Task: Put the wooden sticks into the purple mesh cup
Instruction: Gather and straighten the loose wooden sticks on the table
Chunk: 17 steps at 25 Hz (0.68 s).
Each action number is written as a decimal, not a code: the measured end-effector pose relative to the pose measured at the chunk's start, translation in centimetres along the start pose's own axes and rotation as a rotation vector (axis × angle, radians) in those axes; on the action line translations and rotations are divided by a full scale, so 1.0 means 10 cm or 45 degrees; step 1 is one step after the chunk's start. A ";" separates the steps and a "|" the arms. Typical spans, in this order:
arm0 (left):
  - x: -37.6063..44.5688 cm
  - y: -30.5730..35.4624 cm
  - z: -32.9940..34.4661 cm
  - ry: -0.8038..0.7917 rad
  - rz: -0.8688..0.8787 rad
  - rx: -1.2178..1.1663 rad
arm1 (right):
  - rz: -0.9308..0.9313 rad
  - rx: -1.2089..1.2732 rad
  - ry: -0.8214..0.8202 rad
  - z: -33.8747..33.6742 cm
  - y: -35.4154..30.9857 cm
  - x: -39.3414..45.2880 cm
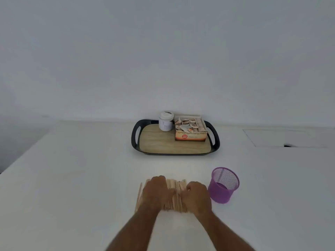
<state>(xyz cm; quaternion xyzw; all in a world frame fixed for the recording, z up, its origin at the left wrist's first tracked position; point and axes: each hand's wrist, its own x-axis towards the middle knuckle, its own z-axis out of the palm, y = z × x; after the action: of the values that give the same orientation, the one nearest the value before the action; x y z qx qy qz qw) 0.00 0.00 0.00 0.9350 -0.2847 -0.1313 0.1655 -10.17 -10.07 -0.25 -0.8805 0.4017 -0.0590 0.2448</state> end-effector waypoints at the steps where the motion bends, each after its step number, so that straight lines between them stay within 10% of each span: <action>1: 0.00 0.01 0.00 -0.030 -0.031 -0.043 | 0.020 0.016 -0.011 -0.01 0.01 0.02; 17: 0.00 -0.01 -0.10 -0.002 -0.229 -0.473 | 0.071 0.262 0.118 -0.07 0.05 0.03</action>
<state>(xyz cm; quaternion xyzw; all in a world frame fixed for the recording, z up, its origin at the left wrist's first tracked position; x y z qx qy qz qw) 0.43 0.31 0.89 0.9100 -0.1710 -0.1966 0.3224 -10.46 -10.84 0.07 -0.8356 0.4286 -0.1338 0.3164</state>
